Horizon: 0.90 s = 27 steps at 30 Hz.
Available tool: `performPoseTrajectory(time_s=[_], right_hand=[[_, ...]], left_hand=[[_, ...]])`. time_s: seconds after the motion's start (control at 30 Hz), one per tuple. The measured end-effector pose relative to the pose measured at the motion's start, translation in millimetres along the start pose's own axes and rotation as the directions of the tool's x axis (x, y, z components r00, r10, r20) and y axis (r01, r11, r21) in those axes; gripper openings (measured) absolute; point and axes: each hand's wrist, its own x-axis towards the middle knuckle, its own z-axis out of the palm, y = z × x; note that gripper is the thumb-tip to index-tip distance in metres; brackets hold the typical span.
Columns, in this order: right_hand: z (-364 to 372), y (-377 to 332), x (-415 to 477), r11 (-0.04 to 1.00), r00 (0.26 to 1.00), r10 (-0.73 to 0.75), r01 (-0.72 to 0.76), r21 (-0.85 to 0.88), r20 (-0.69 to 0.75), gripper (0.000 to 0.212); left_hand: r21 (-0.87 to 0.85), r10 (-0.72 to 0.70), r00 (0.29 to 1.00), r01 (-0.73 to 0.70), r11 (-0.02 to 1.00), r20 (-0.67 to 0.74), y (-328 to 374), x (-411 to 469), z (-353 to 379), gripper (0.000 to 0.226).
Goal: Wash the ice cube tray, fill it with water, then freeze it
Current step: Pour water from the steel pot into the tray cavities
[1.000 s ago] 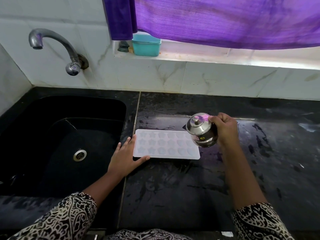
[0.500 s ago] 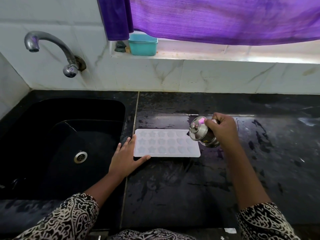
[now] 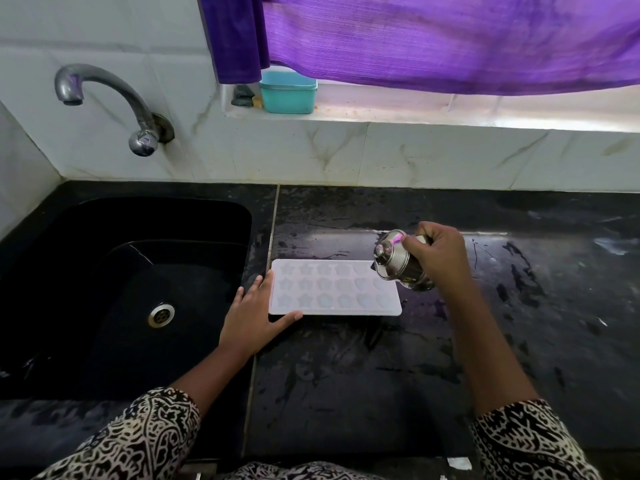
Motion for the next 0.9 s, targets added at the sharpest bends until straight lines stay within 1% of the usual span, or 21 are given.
performPoseTrajectory(time_s=[0.27, 0.57, 0.77, 0.9], right_hand=[[-3, -7, 3, 0.999, 1.0, -0.01, 0.01, -0.04, 0.002, 0.038], [0, -14, 5, 0.997, 0.999, -0.024, 0.028, -0.076, 0.048, 0.027], [1, -19, 6, 0.994, 0.997, -0.02, 0.028, -0.102, 0.077, 0.028], [1, -22, 7, 0.994, 0.996, -0.014, 0.023, -0.107, 0.091, 0.036]], left_hand=[[0.0, 0.0, 1.0, 0.0, 1.0, -0.005, -2, 0, 2, 0.122], [-0.006, 0.004, 1.0, -0.004, 1.0, -0.005, 1, 0, -1, 0.12], [-0.002, 0.004, 1.0, -0.004, 1.0, -0.006, 3, -1, -2, 0.119], [0.003, -0.003, 1.0, 0.003, 1.0, 0.004, 1, -1, -1, 0.119]])
